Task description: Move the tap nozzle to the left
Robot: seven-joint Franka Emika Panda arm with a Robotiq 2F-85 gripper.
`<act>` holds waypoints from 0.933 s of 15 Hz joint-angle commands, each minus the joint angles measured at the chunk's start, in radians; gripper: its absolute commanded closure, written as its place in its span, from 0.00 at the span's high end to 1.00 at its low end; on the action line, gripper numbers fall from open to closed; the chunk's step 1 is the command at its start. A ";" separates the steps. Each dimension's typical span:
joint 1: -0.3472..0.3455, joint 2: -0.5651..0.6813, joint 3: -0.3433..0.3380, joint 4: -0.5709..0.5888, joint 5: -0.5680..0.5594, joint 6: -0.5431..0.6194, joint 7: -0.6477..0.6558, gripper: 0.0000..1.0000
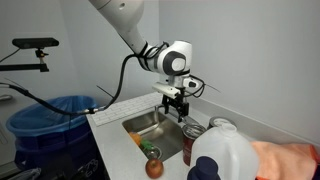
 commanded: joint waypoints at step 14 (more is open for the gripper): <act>0.018 0.041 0.063 0.129 0.050 -0.166 -0.111 1.00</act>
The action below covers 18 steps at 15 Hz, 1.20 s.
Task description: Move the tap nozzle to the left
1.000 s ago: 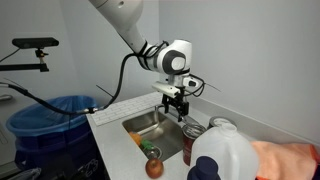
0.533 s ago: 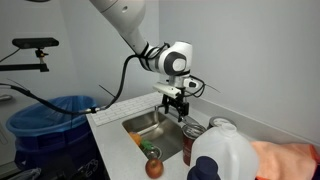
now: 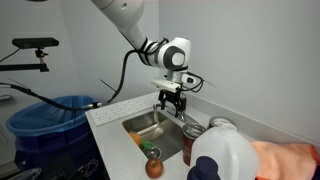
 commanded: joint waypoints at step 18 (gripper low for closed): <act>0.107 0.177 0.057 0.289 0.019 -0.092 0.017 1.00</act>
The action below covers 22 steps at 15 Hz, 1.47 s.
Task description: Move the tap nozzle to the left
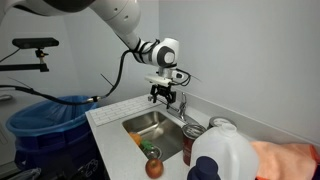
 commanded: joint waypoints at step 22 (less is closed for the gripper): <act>0.123 0.360 -0.073 0.604 -0.036 -0.059 0.299 1.00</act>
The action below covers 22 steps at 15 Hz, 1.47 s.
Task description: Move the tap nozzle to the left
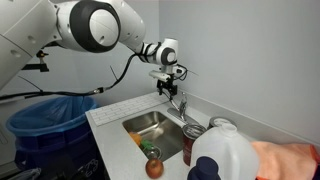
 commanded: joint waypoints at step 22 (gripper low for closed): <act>0.005 0.058 -0.123 0.238 -0.073 -0.149 0.107 1.00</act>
